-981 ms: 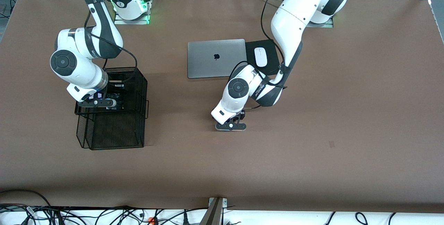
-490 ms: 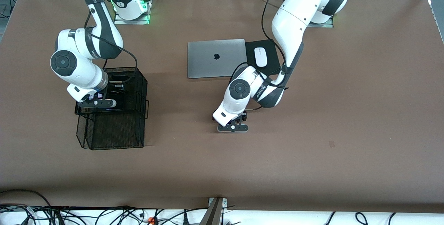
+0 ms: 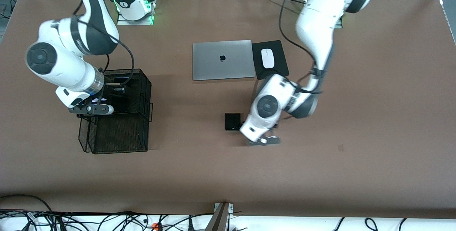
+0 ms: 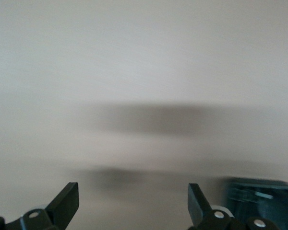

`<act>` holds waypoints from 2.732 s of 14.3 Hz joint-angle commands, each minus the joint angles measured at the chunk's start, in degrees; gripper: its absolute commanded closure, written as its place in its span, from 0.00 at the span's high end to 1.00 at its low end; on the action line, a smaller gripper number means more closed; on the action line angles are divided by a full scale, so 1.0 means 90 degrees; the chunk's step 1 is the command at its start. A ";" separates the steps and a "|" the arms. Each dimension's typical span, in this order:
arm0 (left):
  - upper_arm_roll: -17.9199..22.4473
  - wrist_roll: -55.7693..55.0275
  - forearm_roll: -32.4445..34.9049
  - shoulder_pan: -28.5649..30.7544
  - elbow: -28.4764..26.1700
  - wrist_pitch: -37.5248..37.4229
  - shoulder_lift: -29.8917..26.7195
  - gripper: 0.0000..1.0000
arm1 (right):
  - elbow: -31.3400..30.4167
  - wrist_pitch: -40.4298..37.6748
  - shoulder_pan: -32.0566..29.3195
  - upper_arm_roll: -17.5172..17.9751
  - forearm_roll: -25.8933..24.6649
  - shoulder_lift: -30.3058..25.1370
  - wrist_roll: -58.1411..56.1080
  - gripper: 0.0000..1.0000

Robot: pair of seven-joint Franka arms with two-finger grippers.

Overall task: Place phones with both arms
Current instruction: 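Grasp the small flip phone with the right gripper while the left retracts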

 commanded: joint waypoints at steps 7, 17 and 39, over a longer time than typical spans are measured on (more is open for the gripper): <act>-0.0101 0.2284 0.0827 0.2049 -0.1754 -0.1720 -0.2845 1.00 | 0.2144 0.2002 0.2507 -0.0052 0.0680 0.2727 0.2853 1.00; -0.0131 0.3918 0.0192 0.2890 -0.3502 -0.1888 -0.5600 1.00 | 0.3613 0.3399 0.3037 -0.0062 -0.0180 0.4879 0.3277 1.00; -0.0180 0.3947 0.0192 0.3056 -0.3582 -0.2308 -0.6716 1.00 | 0.3554 0.3810 0.3095 -0.0043 -0.1079 0.5290 0.3296 0.13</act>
